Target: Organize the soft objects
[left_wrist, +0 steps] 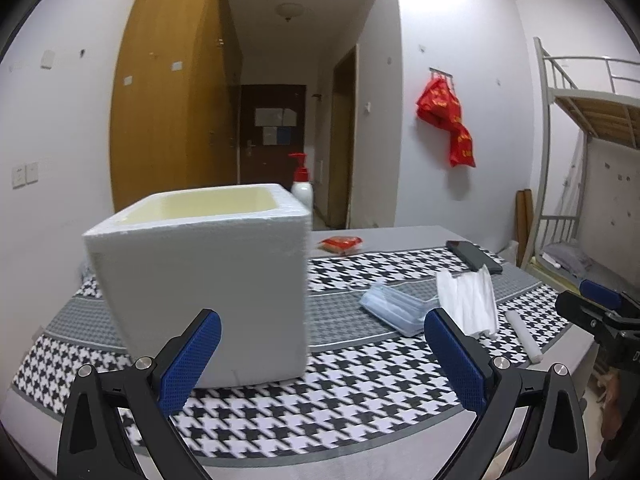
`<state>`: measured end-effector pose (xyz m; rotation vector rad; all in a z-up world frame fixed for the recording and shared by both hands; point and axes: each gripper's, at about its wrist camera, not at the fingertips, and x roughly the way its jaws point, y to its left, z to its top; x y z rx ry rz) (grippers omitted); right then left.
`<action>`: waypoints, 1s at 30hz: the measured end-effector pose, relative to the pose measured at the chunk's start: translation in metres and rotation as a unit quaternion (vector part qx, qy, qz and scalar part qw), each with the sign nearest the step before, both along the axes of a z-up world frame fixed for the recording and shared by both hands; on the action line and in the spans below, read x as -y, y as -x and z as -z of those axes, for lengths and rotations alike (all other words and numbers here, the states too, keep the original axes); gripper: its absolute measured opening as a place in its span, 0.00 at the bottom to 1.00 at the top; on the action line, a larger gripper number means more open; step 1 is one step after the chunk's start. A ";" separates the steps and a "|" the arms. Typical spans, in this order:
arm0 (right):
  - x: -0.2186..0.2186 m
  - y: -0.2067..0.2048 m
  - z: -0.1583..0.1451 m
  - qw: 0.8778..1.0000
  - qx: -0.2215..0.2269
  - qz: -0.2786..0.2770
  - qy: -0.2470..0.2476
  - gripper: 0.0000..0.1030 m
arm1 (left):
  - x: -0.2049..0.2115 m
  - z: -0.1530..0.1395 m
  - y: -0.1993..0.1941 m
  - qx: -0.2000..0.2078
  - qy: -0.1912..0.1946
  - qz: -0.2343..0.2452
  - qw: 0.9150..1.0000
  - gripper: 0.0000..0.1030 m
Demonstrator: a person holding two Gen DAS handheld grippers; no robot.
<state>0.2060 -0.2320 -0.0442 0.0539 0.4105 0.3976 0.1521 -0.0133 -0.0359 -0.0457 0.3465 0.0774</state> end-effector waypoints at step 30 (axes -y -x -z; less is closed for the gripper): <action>0.069 -0.018 0.031 0.993 -0.063 0.099 0.008 1.00 | 0.091 0.001 -0.069 -0.040 -0.036 0.149 0.987 0.99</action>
